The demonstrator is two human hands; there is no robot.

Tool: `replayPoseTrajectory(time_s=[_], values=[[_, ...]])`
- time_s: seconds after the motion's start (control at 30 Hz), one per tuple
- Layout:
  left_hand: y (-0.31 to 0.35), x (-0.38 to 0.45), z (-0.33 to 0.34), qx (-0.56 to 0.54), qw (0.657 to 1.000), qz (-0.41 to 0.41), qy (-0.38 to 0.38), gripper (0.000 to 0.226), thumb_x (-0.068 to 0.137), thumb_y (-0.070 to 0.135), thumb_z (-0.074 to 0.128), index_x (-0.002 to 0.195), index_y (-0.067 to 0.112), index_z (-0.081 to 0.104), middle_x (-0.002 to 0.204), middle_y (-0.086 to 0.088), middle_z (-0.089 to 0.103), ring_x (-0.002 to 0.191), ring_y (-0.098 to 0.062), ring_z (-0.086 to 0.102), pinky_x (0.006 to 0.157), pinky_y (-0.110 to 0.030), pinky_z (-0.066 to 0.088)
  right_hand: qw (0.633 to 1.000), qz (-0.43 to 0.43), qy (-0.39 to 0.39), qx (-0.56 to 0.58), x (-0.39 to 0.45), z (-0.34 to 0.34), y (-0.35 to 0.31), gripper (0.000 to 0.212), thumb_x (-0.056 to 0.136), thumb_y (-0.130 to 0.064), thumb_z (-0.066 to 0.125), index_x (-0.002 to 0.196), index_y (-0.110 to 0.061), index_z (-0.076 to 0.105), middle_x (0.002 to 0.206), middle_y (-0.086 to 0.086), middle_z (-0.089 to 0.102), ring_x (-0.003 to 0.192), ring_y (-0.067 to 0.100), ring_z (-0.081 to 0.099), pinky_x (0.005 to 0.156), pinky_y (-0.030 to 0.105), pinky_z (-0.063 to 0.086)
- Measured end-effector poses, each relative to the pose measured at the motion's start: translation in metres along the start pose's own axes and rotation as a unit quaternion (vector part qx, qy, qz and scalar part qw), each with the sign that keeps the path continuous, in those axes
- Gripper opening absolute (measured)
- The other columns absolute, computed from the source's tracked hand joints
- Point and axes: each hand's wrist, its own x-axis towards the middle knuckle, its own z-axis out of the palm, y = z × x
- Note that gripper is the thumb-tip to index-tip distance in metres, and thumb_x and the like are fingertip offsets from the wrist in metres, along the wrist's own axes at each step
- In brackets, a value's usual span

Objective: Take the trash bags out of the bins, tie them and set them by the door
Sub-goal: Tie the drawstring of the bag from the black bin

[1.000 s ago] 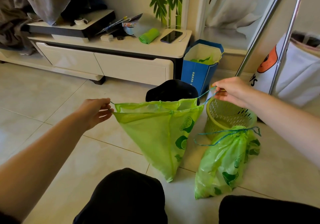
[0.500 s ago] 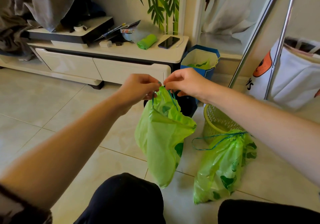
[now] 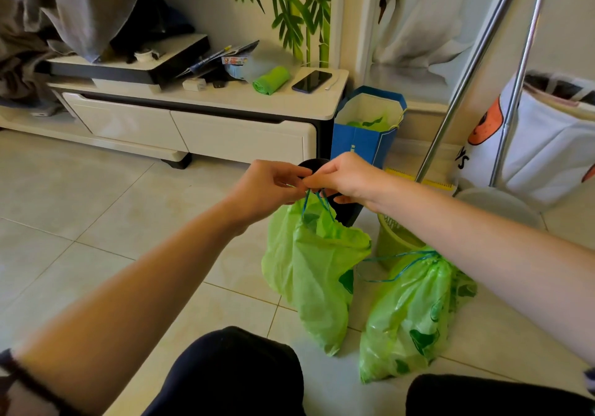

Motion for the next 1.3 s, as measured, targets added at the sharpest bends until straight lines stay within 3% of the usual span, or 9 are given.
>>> replayPoseTrajectory(time_s=[0.17,0.27,0.37,0.5,0.63,0.8,1.1,1.2,1.3], values=[[-0.014,0.001,-0.001,0.005,0.997,-0.004,0.075,0.023,0.076,0.002,0.072,0.094,0.018,0.07,0.087,-0.003,0.072,0.079,-0.01,0.067,0.073,-0.023,0.054,1.0,-0.019,0.01,-0.002,0.002,-0.001,0.003,0.018,0.08,-0.029,0.072,0.09,-0.014,0.075,0.086,0.003,0.068,0.083,0.013,0.059,0.067,0.025,0.047],[-0.029,0.003,0.005,0.047,0.998,-0.015,0.05,0.049,0.069,0.012,0.082,0.114,0.019,0.063,0.108,0.0,0.066,0.101,-0.012,0.061,0.086,-0.029,0.05,0.999,-0.032,0.004,0.001,0.003,-0.002,0.006,0.02,0.083,-0.024,0.067,0.092,-0.008,0.074,0.101,0.01,0.072,0.092,0.018,0.063,0.074,0.026,0.051],[-0.044,0.004,0.02,0.063,0.998,-0.002,-0.019,0.078,0.063,0.023,0.088,0.132,0.024,0.051,0.128,0.005,0.058,0.12,-0.01,0.05,0.1,-0.029,0.041,0.998,-0.057,-0.007,0.016,0.002,0.0,0.004,0.02,0.087,-0.021,0.061,0.091,-0.004,0.073,0.097,0.005,0.074,0.099,0.019,0.067,0.078,0.026,0.053],[-0.055,0.012,0.045,0.062,0.998,0.02,-0.007,0.088,0.056,0.042,0.087,0.134,0.025,0.049,0.126,0.008,0.057,0.121,-0.011,0.049,0.104,-0.036,0.043,0.993,-0.072,-0.017,0.09,0.001,0.004,-0.001,0.012,0.091,-0.017,0.057,0.09,-0.008,0.065,0.08,0.002,0.075,0.078,0.014,0.07,0.08,0.03,0.055],[-0.06,0.018,0.063,0.064,0.996,0.057,0.021,0.054,0.059,0.046,0.084,0.104,0.023,0.065,0.105,0.012,0.06,0.106,-0.01,0.056,0.094,-0.035,0.048,0.983,-0.089,-0.021,0.161,-0.004,0.006,-0.009,0.013,0.094,-0.012,0.054,0.092,-0.004,0.062,0.082,0.01,0.072,0.078,0.021,0.072,0.071,0.029,0.059],[-0.077,0.023,0.067,0.097,0.993,0.055,0.031,0.017,0.077,0.034,0.075,0.078,0.019,0.068,0.1,0.006,0.067,0.109,-0.008,0.056,0.096,-0.034,0.042,0.971,-0.139,0.007,0.195,-0.008,-0.002,-0.031,0.014,0.095,-0.01,0.05,0.085,-0.005,0.059,0.07,0.007,0.061,0.065,0.018,0.061,0.07,0.03,0.054],[-0.107,0.021,0.063,0.124,0.992,0.032,0.011,0.036,0.089,0.042,0.059,0.081,0.006,0.063,0.074,-0.017,0.063,0.066,-0.026,0.057,0.065,-0.042,0.049,0.96,-0.17,0.059,0.214,-0.003,-0.018,-0.047,0.017,0.094,-0.006,0.05,0.08,-0.004,0.058,0.066,0.005,0.05,0.054,0.012,0.045,0.061,0.026,0.048],[-0.112,0.023,0.059,0.16,0.986,0.03,-0.032,0.031,0.086,0.043,0.063,0.087,0.012,0.065,0.082,-0.008,0.066,0.077,-0.021,0.061,0.074,-0.044,0.052,0.963,-0.165,0.071,0.2,0.002,-0.014,-0.04,0.017,0.095,-0.008,0.049,0.081,-0.005,0.059,0.065,0.003,0.05,0.052,0.01,0.045,0.062,0.027,0.048],[-0.1,0.027,0.058,0.127,0.99,0.054,-0.017,0.027,0.077,0.036,0.074,0.099,0.023,0.065,0.099,0.008,0.065,0.096,-0.009,0.06,0.086,-0.028,0.05,0.963,-0.154,0.064,0.21,0.005,-0.009,-0.033,0.018,0.097,-0.012,0.047,0.083,-0.007,0.058,0.066,0.003,0.046,0.05,0.008,0.043,0.062,0.028,0.051]])
